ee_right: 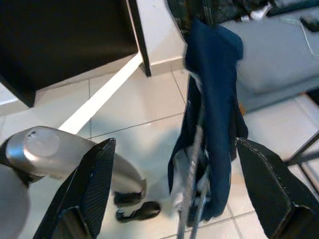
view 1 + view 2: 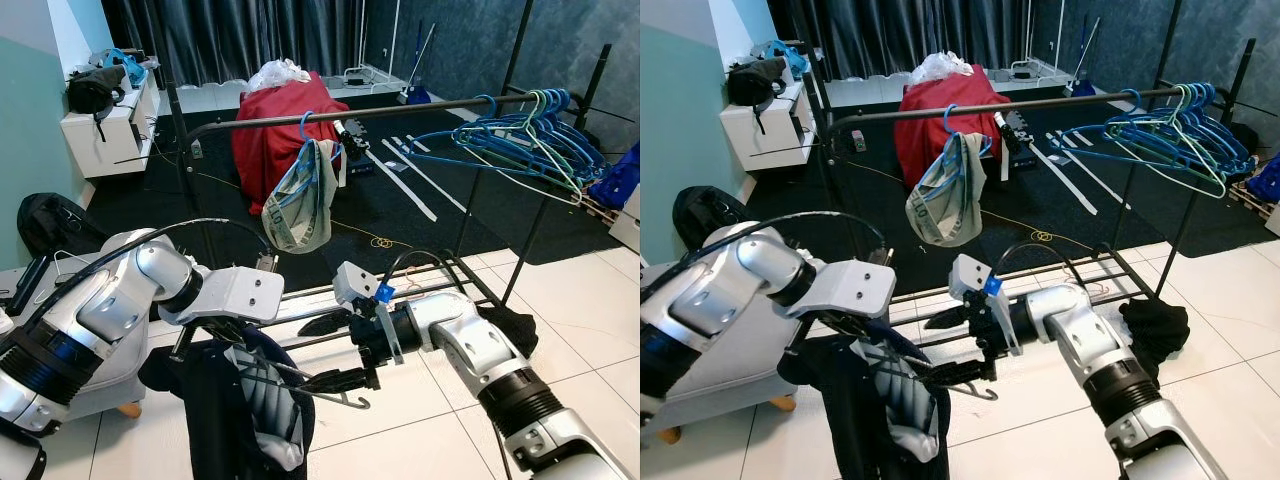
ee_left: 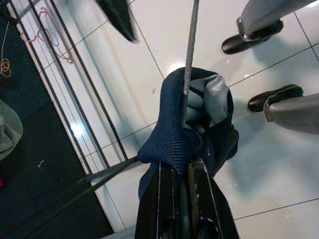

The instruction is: Hang hanger

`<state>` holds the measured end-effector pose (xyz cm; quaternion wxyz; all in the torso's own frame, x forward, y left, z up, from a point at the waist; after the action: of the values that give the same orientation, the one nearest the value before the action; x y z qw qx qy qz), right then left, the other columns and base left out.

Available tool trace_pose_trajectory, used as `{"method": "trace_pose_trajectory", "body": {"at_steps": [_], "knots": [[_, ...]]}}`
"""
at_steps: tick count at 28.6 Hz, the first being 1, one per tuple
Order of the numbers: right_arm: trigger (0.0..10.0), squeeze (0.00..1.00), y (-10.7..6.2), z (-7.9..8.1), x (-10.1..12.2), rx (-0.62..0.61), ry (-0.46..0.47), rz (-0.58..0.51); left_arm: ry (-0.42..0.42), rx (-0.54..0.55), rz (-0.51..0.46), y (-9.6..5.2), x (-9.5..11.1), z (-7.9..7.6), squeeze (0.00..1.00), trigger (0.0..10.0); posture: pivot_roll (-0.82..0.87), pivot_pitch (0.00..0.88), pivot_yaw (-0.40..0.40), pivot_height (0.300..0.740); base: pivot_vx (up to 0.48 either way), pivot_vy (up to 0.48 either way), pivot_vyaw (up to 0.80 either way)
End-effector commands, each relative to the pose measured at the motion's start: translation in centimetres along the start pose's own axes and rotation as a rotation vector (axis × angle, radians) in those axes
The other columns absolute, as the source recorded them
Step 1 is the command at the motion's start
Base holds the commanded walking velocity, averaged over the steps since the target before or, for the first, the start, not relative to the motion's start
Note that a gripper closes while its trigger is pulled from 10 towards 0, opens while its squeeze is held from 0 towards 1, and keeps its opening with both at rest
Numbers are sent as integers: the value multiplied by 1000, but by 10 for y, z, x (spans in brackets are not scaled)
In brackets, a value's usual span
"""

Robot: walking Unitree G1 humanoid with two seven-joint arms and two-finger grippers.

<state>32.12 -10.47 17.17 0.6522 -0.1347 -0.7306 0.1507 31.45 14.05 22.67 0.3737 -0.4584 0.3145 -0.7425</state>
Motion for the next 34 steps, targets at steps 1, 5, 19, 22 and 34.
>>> {"method": "trace_pose_trajectory", "body": {"at_steps": [1,5,19,22,34], "knots": [[10000,0,-7,-3,11,8,14,-16,-1,-17,3,-1,1,-3,0,0,-83,3,2,740,0,0,0],[10000,0,-18,-7,10,1,46,19,-10,-26,10,-2,0,-4,0,0,-81,9,2,740,0,0,0],[10000,0,15,-23,31,67,79,28,-67,-28,65,-6,-6,4,0,0,-68,36,17,740,0,0,0],[10000,0,21,-27,31,51,73,49,-70,-30,73,-7,-7,4,0,0,-67,35,18,740,0,0,0],[10000,0,47,-33,32,50,93,115,-65,-27,90,-15,0,13,0,0,-45,51,8,740,0,0,0]]}}
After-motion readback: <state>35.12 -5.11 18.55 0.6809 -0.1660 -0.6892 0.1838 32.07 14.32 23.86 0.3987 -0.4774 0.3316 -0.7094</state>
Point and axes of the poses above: a point about 5 cm out from each wrist's last joint towards the gripper, its own y axis pointing out of the wrist towards the gripper, its own x axis along the axis of the wrist's last joint, z = x × y, the point moved 1 cm from there along y, pointing out of the wrist towards the gripper, and after that the axes turned 9 degrees about -y, right-handed, at the moved point
